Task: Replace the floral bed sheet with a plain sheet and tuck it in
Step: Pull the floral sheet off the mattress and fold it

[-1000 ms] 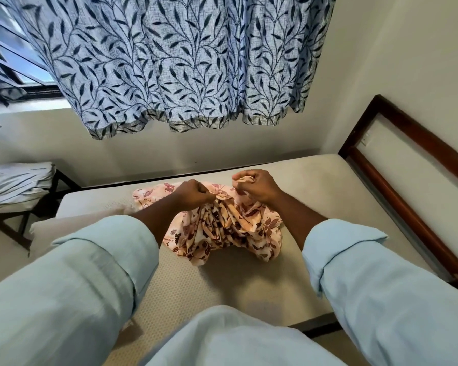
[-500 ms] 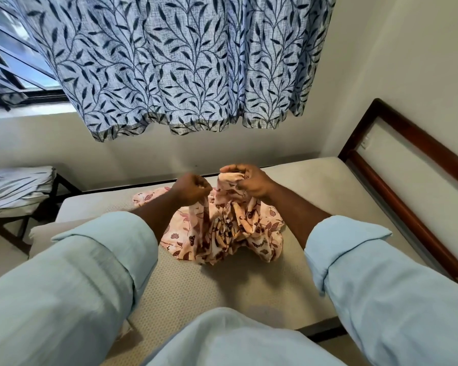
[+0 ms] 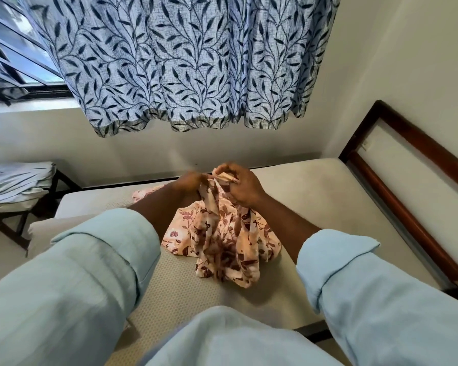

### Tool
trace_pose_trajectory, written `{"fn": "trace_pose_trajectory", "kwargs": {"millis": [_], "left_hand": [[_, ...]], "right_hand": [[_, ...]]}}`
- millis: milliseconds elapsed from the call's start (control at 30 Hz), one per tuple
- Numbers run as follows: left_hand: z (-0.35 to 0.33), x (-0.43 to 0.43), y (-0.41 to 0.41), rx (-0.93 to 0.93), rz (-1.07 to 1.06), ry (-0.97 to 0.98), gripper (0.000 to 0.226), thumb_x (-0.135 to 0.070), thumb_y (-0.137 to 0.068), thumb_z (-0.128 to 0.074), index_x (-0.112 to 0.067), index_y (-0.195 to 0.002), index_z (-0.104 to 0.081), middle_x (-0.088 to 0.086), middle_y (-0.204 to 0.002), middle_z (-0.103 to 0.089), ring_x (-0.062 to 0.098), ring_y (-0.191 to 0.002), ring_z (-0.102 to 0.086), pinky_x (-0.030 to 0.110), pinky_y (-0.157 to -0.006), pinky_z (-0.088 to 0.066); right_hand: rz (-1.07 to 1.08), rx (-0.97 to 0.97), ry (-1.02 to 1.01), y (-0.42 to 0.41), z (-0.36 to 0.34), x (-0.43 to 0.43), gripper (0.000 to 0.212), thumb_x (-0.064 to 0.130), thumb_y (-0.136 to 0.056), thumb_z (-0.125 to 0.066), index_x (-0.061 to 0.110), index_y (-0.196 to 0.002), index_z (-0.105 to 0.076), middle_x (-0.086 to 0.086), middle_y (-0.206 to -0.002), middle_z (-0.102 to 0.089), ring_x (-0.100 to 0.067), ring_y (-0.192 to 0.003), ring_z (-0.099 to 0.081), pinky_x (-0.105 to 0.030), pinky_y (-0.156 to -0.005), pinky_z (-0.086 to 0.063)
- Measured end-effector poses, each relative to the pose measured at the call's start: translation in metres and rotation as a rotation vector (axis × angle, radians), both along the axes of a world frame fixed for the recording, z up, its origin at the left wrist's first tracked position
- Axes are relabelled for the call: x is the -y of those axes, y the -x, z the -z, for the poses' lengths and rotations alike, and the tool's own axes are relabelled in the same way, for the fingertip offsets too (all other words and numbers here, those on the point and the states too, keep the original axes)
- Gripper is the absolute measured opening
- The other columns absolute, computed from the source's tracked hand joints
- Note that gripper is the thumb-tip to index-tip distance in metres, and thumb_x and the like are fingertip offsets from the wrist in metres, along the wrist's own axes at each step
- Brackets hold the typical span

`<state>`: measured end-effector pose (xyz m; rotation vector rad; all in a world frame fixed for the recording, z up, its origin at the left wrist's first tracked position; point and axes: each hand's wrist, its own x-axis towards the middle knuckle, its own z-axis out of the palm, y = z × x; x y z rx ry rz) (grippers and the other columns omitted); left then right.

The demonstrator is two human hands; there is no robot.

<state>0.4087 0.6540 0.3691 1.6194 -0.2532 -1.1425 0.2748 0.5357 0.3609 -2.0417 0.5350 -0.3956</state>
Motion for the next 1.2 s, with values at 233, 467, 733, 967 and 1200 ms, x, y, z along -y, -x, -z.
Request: {"fn": "trace_pose_trajectory", "kwargs": {"millis": [233, 467, 733, 967, 1200], "left_hand": [[-0.007, 0.002, 0.000, -0.104, 0.123, -0.052, 0.048, -0.049, -0.100, -0.052, -0.003, -0.107, -0.065, 0.013, -0.087, -0.069, 0.027, -0.085, -0.064, 0.040, -0.083, -0.054], [0.019, 0.004, -0.007, 0.021, 0.004, -0.121, 0.018, 0.001, -0.103, -0.045, 0.002, -0.099, -0.063, 0.022, -0.108, -0.065, 0.033, -0.100, -0.066, 0.046, -0.095, -0.053], [0.030, -0.007, -0.005, 0.023, 0.014, -0.054, 0.021, -0.010, -0.095, -0.066, -0.002, -0.114, -0.071, 0.018, -0.118, -0.069, 0.032, -0.107, -0.068, 0.044, -0.092, -0.058], [0.025, -0.010, 0.011, -0.009, 0.252, -0.066, 0.027, -0.005, -0.092, -0.067, -0.007, -0.119, -0.070, 0.017, -0.123, -0.068, 0.033, -0.116, -0.064, 0.047, -0.101, -0.053], [0.021, -0.011, 0.023, 0.074, 0.349, -0.151, 0.024, -0.003, -0.093, -0.066, -0.007, -0.115, -0.073, 0.015, -0.121, -0.069, 0.033, -0.115, -0.064, 0.049, -0.100, -0.053]], "right_hand": [[-0.129, -0.137, 0.096, 0.005, 0.010, -0.013, 0.022, 0.013, -0.087, -0.072, 0.034, -0.082, -0.067, 0.012, -0.098, -0.071, -0.011, -0.091, -0.065, -0.030, -0.075, -0.052], [-0.267, -0.188, -0.086, 0.017, 0.010, -0.008, 0.008, 0.008, -0.087, -0.068, 0.012, -0.090, -0.074, 0.003, -0.092, -0.072, -0.001, -0.084, -0.066, -0.018, -0.077, -0.055], [0.314, -0.271, -0.668, 0.029, 0.038, 0.010, 0.032, 0.039, -0.100, -0.054, 0.016, -0.119, -0.065, -0.007, -0.112, -0.074, -0.020, -0.082, -0.071, -0.028, -0.060, -0.043], [0.285, -0.374, -0.727, 0.026, 0.045, 0.010, 0.073, 0.079, -0.083, -0.055, 0.018, -0.121, -0.068, -0.002, -0.117, -0.073, -0.026, -0.107, -0.068, -0.048, -0.103, -0.044], [0.425, -0.257, -0.614, 0.015, 0.043, 0.002, 0.010, 0.014, -0.090, -0.069, 0.009, -0.094, -0.077, -0.010, -0.094, -0.076, -0.018, -0.073, -0.065, -0.028, -0.054, -0.046]]}}
